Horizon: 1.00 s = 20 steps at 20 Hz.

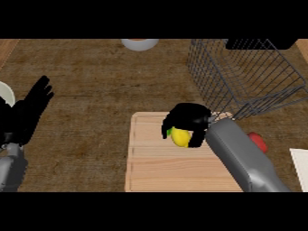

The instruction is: Pick the lemon from the cutting board and place it in the basket

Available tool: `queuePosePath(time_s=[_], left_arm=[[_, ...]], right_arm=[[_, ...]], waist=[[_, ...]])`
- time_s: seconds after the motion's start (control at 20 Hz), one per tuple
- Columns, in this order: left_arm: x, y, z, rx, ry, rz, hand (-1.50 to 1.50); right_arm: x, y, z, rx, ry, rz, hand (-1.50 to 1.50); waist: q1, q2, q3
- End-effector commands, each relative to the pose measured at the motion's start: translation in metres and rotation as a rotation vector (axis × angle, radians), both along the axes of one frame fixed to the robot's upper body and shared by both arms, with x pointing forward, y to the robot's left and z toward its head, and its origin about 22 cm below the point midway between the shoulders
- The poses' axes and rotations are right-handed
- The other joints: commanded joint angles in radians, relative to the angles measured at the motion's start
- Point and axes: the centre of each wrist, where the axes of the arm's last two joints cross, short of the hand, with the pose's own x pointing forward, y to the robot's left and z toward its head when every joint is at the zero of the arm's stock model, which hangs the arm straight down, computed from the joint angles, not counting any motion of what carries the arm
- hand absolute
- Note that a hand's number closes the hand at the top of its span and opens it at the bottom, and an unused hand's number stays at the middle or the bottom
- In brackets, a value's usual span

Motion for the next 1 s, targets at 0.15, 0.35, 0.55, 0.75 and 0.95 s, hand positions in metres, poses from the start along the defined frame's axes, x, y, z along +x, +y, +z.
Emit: queuePosePath(time_s=[0.15,0.35,0.55,0.75,0.95], left_arm=[[0.012,-0.007,-0.016,0.0,-0.007,0.008,0.0],[-0.014,0.007,-0.028,0.01,-0.001,-0.005,0.0],[0.001,0.0,-0.005,0.019,-0.005,0.001,0.0],[0.002,0.002,-0.003,0.014,-0.013,0.019,0.0],[0.004,-0.001,0.0,0.015,-0.028,0.001,0.0]], right_arm=[[-0.009,0.002,-0.01,-0.021,-0.029,0.052,1.5],[-0.007,0.013,-0.021,-0.022,-0.041,0.063,1.5],[0.013,0.006,-0.003,0.007,0.01,-0.559,1.5],[0.019,-0.015,-0.004,0.063,0.018,-0.894,1.5],[0.033,-0.025,0.016,0.158,0.001,-1.235,1.5]], waist=[[-0.007,0.002,0.001],[0.001,0.002,0.001],[-0.007,0.003,0.0],[-0.039,0.011,0.003],[0.01,0.019,0.004]])
